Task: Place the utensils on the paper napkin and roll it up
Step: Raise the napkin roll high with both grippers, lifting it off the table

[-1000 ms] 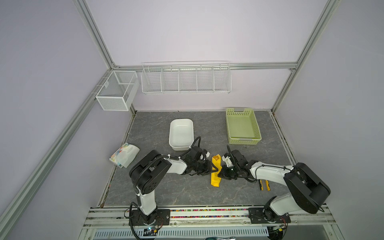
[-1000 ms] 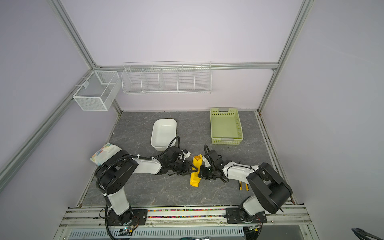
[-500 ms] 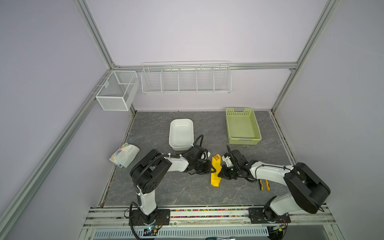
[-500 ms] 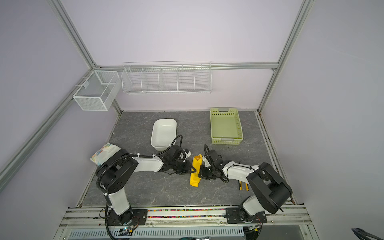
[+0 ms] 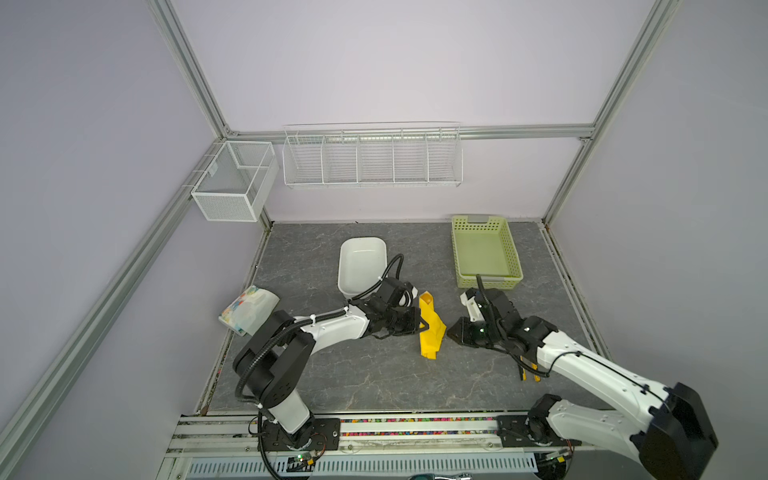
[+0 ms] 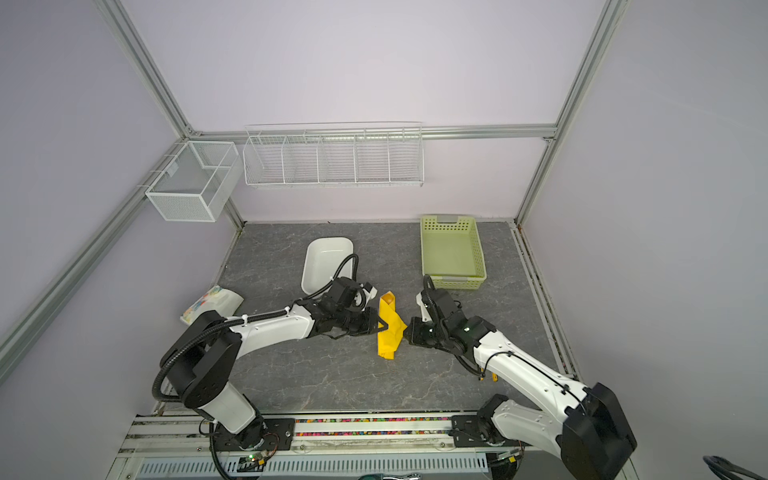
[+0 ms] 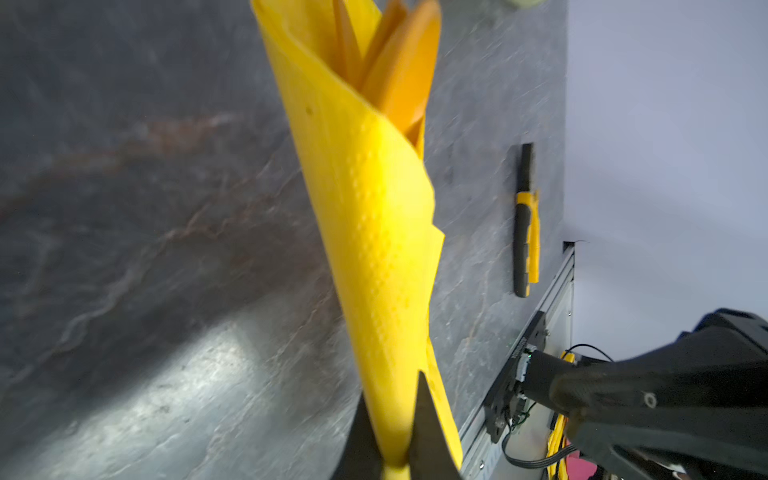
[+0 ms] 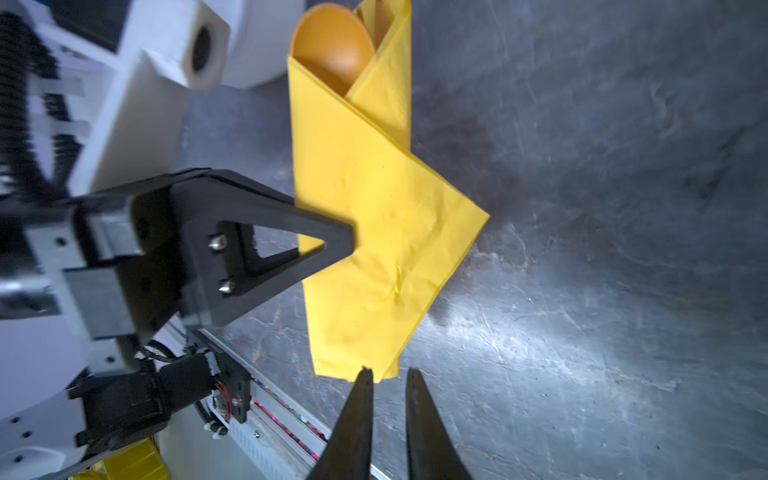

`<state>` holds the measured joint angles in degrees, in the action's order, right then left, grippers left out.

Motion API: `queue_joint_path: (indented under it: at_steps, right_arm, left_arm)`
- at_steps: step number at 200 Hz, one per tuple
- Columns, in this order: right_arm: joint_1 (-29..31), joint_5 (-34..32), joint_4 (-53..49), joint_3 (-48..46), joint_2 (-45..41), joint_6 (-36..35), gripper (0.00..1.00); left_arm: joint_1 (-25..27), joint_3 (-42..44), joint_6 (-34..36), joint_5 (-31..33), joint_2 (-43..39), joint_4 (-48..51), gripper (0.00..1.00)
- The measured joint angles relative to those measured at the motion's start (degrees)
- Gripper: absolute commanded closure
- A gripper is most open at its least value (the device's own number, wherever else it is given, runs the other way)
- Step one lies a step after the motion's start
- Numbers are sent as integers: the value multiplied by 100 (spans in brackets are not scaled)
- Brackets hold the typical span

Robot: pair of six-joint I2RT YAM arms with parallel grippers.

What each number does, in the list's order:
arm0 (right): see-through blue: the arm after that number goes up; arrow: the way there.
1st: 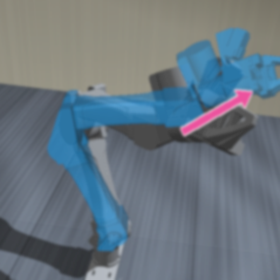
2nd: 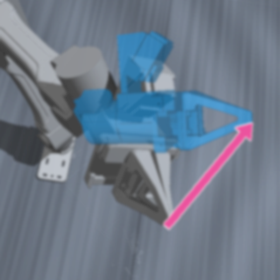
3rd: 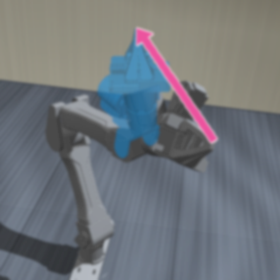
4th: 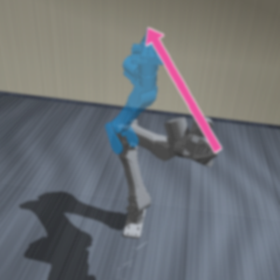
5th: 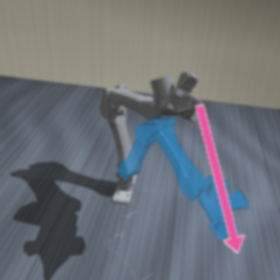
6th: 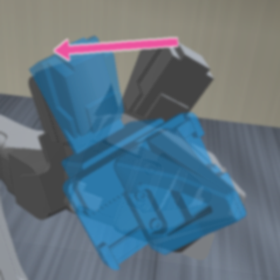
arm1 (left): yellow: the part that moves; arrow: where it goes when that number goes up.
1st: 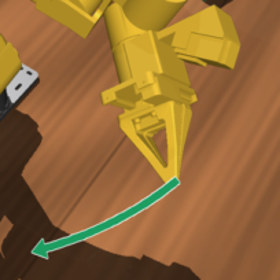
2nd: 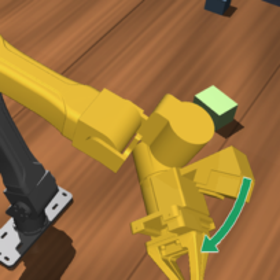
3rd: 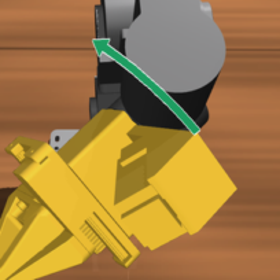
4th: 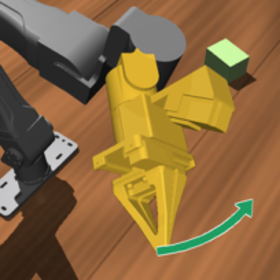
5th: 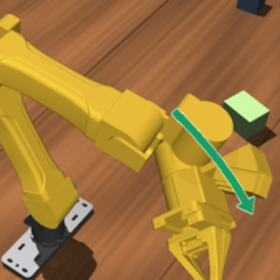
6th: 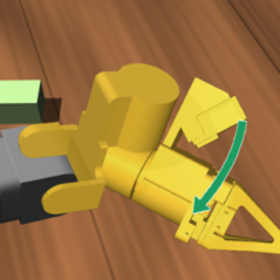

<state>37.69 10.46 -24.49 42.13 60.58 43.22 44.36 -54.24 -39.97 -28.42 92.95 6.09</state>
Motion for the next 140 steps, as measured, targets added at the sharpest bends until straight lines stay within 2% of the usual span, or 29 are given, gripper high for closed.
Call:
queue_joint_path:
  at_steps: [40,97,140]
  right_arm:
    - [0,-125,22,365,-772,-22,77]
    - [28,470,1008,560,-1027,-107,75]
    - [101,863,2046,911,-1054,-111,60]
  left_arm:
    - [-332,-708,278,7,-820,28,100]
    - [-457,-1316,586,-179,-1727,-527,100]
    - [-457,-1731,575,-756,-2111,-1158,100]
